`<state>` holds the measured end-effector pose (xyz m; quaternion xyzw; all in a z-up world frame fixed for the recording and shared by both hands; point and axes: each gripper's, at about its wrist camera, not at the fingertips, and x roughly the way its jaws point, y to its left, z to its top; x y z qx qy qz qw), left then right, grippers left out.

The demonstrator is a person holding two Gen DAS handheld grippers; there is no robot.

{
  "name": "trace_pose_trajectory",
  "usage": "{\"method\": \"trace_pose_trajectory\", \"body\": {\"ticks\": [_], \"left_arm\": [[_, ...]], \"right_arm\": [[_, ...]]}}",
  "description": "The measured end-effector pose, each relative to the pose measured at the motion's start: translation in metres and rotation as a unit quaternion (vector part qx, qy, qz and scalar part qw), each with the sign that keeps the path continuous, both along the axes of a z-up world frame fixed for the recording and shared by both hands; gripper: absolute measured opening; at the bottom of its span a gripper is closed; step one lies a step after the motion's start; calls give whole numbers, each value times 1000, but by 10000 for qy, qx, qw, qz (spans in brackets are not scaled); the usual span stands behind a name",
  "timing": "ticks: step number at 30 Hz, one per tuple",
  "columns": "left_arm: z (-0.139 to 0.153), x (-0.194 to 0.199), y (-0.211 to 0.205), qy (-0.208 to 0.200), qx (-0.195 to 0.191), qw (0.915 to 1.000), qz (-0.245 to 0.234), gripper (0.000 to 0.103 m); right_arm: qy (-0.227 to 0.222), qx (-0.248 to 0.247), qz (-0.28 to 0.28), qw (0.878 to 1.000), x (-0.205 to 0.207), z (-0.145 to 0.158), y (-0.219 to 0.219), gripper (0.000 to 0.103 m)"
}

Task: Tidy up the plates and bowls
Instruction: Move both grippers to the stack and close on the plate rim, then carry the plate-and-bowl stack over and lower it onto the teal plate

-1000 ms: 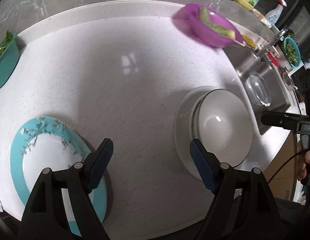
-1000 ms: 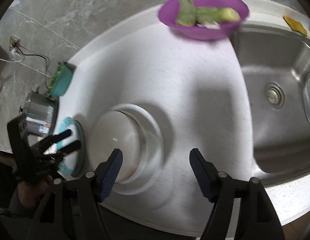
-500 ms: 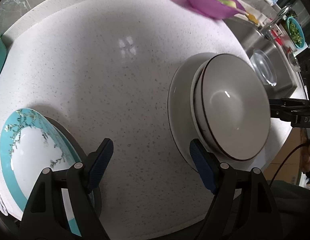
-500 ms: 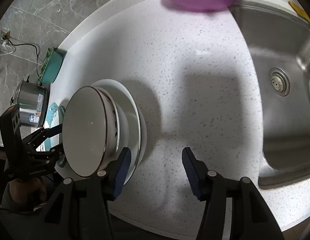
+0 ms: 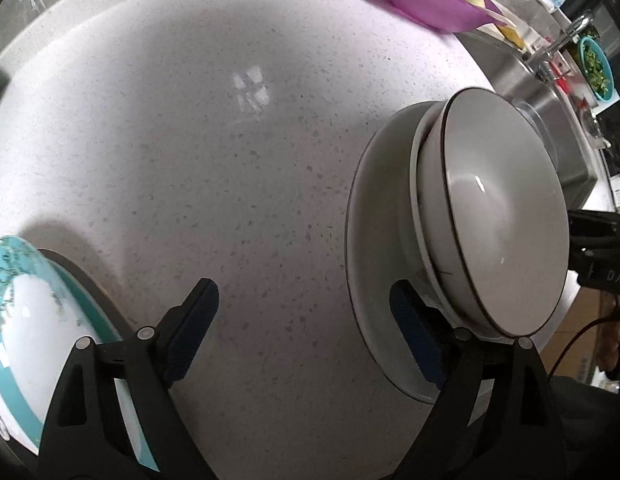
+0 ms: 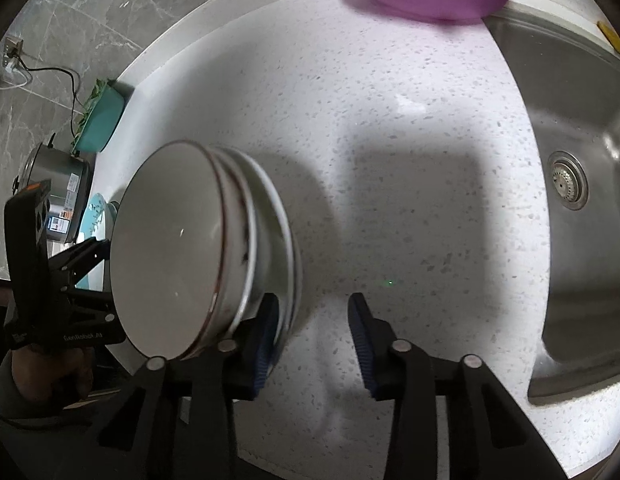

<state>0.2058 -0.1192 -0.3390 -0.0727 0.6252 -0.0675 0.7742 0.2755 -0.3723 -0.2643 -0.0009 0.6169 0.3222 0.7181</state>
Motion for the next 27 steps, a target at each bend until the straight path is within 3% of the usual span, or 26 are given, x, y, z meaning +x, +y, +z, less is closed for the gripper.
{"method": "trace_pose_trajectory", "body": {"ticks": [1, 3, 5, 7, 11, 13, 15, 27], "left_arm": [[-2, 3, 1, 38, -80, 10000, 23, 88], [-8, 5, -3, 51, 183, 9998, -13, 84], [-8, 5, -5, -70, 101, 9999, 10, 80], [-6, 5, -7, -183, 120, 9998, -37, 62], [-2, 7, -14, -418, -48, 9990, -121, 41], [4, 7, -22, -508, -83, 9984, -224, 23], [5, 7, -29, -564, -51, 9979, -325, 12], [10, 5, -34, -627, 71, 9975, -320, 11]], "right_arm": [[27, 35, -3, 10000, 1, -1, 1, 30], [29, 60, -13, 10000, 1, -1, 3, 25], [42, 84, 15, 10000, 2, -1, 5, 19], [40, 82, 0, 10000, 1, -2, 6, 18], [30, 130, -41, 9999, 2, -2, 8, 16], [-1, 123, -54, 9999, 2, -2, 10, 16], [-57, 83, -46, 9999, 2, 0, 13, 16], [-255, -59, -45, 9996, -1, 3, 17, 15]]}}
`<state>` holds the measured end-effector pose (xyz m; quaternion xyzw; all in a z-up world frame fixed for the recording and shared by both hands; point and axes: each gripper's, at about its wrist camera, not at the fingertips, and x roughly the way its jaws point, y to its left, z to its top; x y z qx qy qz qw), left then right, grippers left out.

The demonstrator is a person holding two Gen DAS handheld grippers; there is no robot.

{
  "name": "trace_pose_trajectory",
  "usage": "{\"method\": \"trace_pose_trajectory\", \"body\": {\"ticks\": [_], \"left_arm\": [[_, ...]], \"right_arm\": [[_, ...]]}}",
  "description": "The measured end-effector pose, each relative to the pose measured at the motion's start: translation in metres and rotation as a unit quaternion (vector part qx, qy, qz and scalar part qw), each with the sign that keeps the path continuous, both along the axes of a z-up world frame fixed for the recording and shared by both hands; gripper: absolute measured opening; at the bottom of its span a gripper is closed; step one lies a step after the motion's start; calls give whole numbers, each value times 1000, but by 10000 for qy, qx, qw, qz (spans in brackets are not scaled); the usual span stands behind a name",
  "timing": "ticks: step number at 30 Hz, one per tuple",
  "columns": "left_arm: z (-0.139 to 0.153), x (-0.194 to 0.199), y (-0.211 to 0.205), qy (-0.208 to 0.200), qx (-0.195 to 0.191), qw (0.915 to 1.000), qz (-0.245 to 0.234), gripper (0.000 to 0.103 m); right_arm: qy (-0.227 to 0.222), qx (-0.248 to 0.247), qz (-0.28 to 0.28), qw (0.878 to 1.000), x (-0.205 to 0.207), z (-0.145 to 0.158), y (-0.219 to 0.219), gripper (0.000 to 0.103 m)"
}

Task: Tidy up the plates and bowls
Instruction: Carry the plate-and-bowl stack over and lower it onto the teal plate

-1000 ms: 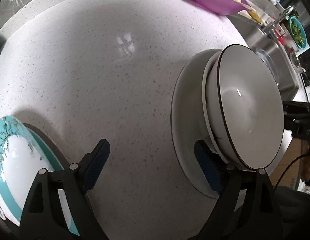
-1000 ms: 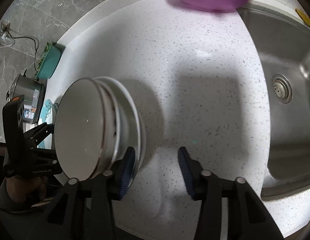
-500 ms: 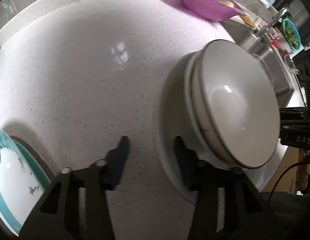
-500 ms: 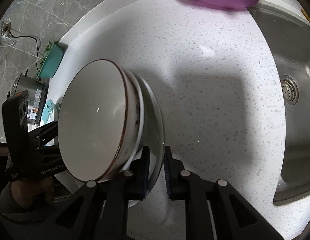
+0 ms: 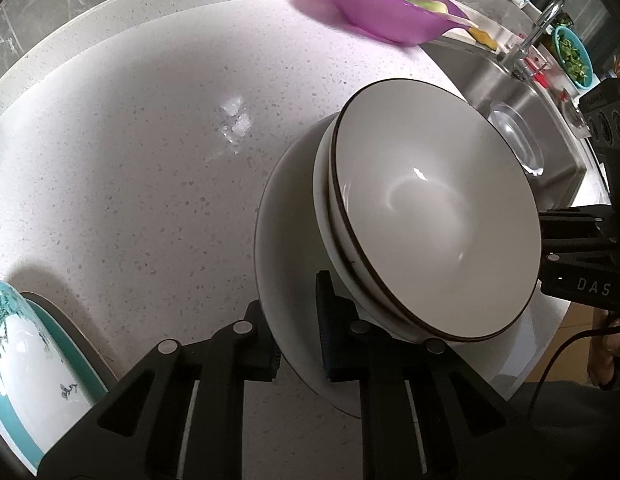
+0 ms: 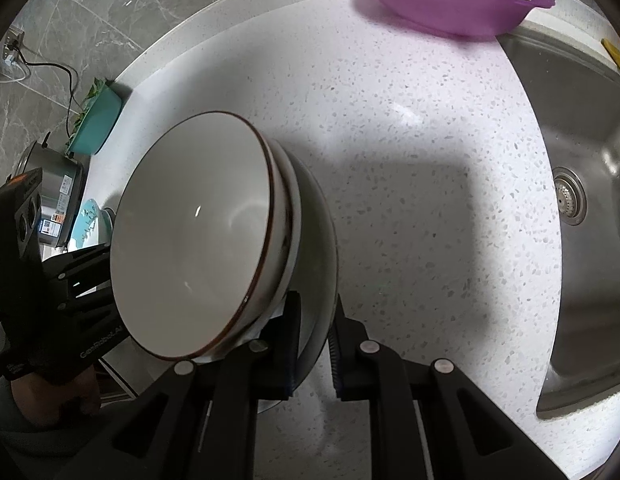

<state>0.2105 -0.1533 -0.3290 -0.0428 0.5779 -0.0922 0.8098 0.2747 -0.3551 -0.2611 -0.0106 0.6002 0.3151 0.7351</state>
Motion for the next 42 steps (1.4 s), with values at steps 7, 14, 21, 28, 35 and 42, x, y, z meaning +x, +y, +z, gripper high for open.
{"method": "trace_pose_trajectory", "body": {"ticks": [7, 14, 21, 28, 35, 42], "left_arm": [[16, -13, 5, -125, 60, 9998, 125, 11], [31, -24, 3, -230, 88, 9993, 278, 11], [56, -39, 9, -396, 97, 9976, 556, 12], [91, -67, 29, -567, 99, 9947, 856, 12], [127, -104, 75, -810, 124, 9909, 1069, 14], [144, -150, 155, -839, 126, 9876, 1322, 14]], "right_arm": [[28, 17, 33, 10000, -5, 3, 3, 15], [-132, 47, 151, 9998, -7, 16, 4, 15], [-288, 140, 356, 9989, -13, 35, 8, 15], [-477, 242, 665, 9963, -22, 64, 20, 15], [-712, 351, 932, 9925, -45, 96, 55, 15], [-740, 412, 1203, 9891, -76, 111, 121, 15]]}}
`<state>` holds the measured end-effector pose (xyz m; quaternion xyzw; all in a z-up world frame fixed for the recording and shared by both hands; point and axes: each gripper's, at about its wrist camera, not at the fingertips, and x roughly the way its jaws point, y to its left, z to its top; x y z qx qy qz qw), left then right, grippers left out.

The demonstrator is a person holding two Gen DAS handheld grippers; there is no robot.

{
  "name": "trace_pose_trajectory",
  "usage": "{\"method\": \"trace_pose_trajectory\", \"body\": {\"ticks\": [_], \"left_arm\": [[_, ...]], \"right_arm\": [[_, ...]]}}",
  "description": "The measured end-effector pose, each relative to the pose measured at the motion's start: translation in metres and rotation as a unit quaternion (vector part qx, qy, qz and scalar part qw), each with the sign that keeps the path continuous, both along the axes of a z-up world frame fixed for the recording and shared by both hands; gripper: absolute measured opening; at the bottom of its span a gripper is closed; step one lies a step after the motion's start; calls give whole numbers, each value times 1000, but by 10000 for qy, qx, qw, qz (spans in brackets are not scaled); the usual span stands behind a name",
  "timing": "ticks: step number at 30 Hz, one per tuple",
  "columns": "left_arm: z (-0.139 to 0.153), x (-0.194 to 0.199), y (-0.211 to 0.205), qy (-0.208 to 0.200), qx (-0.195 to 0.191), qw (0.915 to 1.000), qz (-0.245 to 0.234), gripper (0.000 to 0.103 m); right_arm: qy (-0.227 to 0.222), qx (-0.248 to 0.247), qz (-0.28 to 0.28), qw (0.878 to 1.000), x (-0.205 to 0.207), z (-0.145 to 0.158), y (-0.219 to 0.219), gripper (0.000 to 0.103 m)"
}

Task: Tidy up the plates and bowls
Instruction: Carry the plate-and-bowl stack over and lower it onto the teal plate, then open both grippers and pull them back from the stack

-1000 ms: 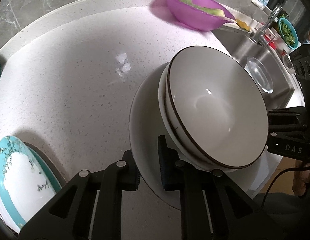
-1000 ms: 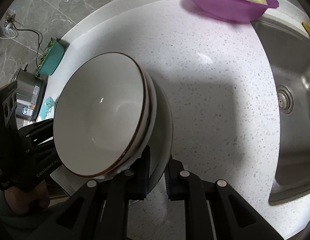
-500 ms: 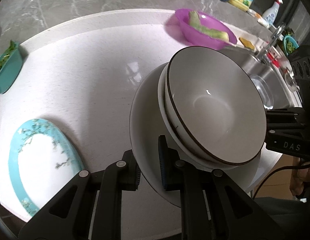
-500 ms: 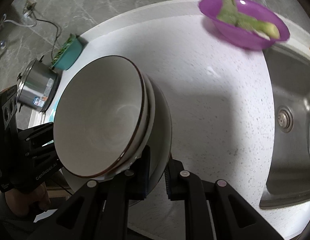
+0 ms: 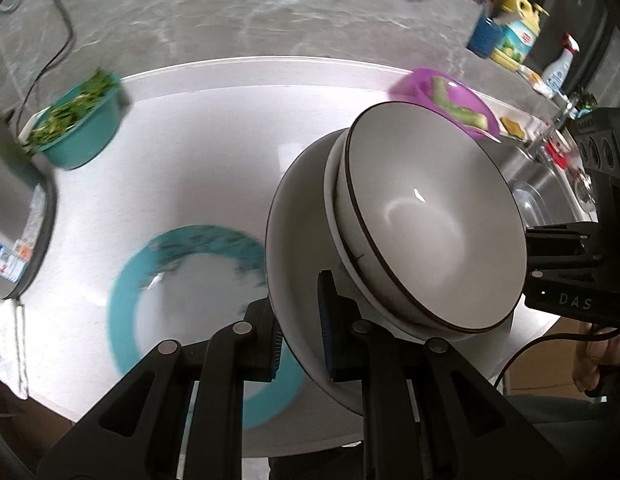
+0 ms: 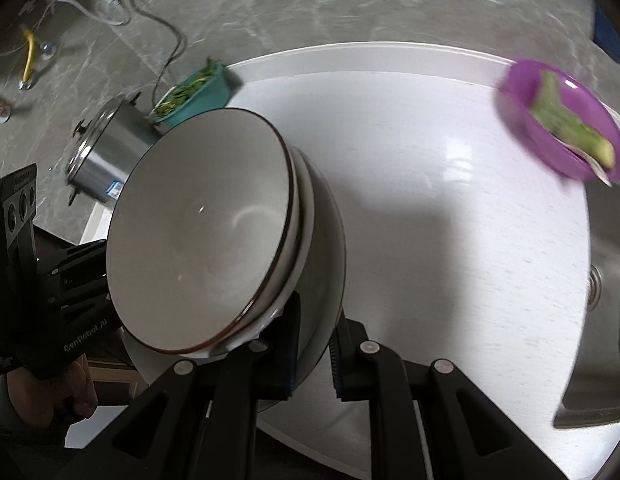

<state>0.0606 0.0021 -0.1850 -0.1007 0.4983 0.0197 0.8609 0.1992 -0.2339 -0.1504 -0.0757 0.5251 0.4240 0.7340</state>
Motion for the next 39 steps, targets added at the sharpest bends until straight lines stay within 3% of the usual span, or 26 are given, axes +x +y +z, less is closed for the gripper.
{"method": "trace_pose_trajectory", "body": {"ticks": [6, 14, 23, 39], "left_arm": [[-14, -32, 68, 124, 11, 9998, 144, 13], [-64, -49, 125, 360, -28, 9993, 79, 13], [-113, -52, 156, 595, -188, 9979, -173, 13], [-127, -54, 169, 394, -179, 9977, -527, 17]], "right_arm": [[109, -63, 161, 9998, -21, -9, 58, 16], [304, -280, 144, 9990, -37, -39, 112, 16], [382, -580, -7, 9976, -42, -67, 137, 16], [211, -767, -294, 9964, -53, -79, 149, 16]]}}
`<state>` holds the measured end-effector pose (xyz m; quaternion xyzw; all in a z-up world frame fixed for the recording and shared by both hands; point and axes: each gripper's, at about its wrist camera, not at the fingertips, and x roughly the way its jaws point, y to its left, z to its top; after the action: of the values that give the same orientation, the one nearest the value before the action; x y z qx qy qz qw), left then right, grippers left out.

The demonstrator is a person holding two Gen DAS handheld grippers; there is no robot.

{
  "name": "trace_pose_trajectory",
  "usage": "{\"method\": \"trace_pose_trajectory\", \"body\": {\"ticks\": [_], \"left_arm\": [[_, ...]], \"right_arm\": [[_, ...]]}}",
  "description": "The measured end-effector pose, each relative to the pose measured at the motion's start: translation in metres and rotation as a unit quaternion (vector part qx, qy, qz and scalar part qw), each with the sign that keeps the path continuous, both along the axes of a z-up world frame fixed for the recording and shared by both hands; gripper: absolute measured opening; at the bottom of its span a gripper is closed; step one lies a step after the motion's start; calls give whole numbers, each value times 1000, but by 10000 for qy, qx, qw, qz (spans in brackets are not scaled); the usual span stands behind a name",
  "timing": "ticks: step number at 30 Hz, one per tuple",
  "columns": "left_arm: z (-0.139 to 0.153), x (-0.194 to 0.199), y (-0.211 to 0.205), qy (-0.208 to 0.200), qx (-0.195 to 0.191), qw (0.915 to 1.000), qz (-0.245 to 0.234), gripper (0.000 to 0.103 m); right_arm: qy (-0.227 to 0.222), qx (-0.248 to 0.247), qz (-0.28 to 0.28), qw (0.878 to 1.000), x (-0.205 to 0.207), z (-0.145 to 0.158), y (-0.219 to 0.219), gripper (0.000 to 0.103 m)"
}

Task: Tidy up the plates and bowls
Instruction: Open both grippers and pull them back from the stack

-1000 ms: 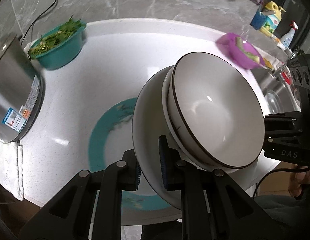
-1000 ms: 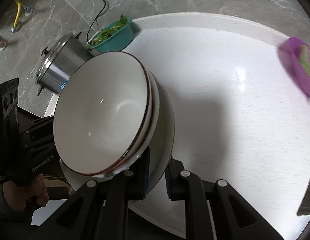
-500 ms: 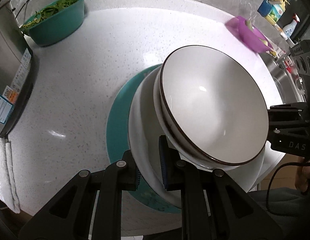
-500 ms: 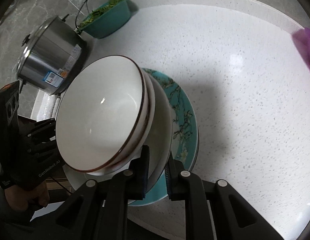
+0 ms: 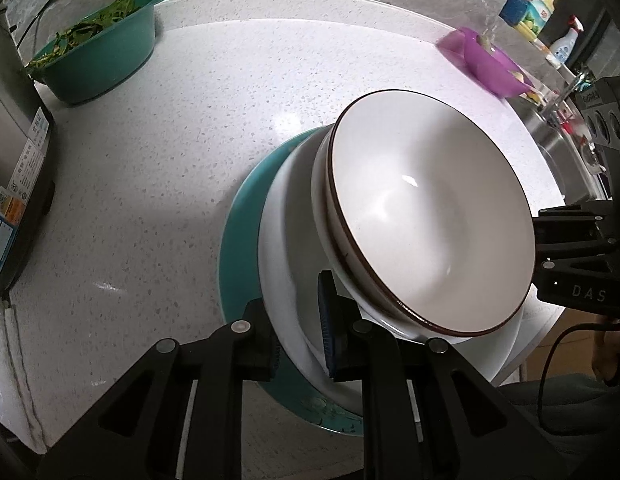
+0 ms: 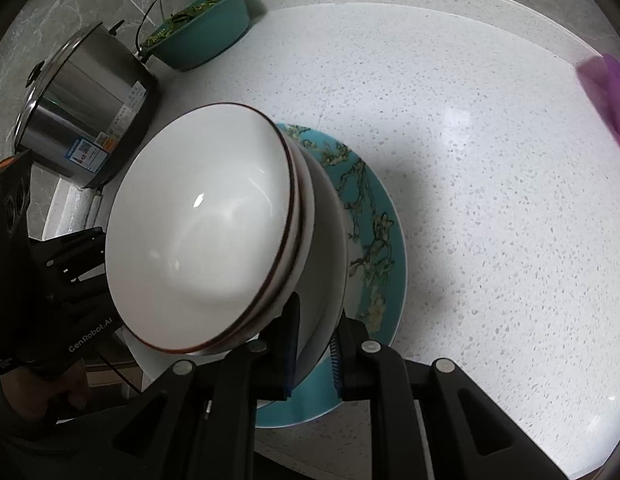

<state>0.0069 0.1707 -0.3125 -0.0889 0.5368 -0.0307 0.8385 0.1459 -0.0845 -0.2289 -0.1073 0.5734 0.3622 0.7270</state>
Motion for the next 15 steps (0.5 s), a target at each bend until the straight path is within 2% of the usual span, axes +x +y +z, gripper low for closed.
{"method": "trace_pose_trajectory", "body": {"ticks": [2, 3, 4, 6, 8, 9, 10, 11, 13, 14, 15], "left_arm": [[1, -2, 0, -32, -32, 10000, -37, 17], [2, -6, 0, -57, -58, 10000, -45, 20], [4, -8, 0, -84, -67, 9999, -46, 29], [8, -15, 6, -167, -32, 9999, 2, 35], [16, -23, 13, -298, -133, 9995, 40, 40], [20, -26, 16, -336, -45, 9994, 106, 55], [25, -28, 18, -375, 45, 9991, 166, 70], [29, -32, 22, -423, 76, 9988, 226, 73], [39, -42, 32, -586, -70, 9975, 383, 85], [46, -47, 36, -688, -47, 9964, 494, 90], [53, -52, 39, -793, -9, 9951, 598, 102]], "right_arm": [[-11, 10, -55, 10000, -1, 0, 0, 18], [-40, 16, -80, 10000, -3, 1, 0, 19], [-75, 3, -103, 9999, -5, 2, 0, 20], [-116, 8, -204, 9997, -9, 7, -3, 21], [-174, -29, -327, 9993, -12, 12, -12, 36], [-211, -54, -403, 9990, -15, 15, -17, 51], [-241, -46, -481, 9985, -17, 20, -23, 61], [-275, -43, -539, 9982, -19, 24, -28, 65], [-315, 49, -647, 9974, -24, 34, -40, 88], [-365, 87, -694, 9969, -26, 40, -45, 90], [-425, 117, -725, 9964, -28, 46, -50, 94]]}}
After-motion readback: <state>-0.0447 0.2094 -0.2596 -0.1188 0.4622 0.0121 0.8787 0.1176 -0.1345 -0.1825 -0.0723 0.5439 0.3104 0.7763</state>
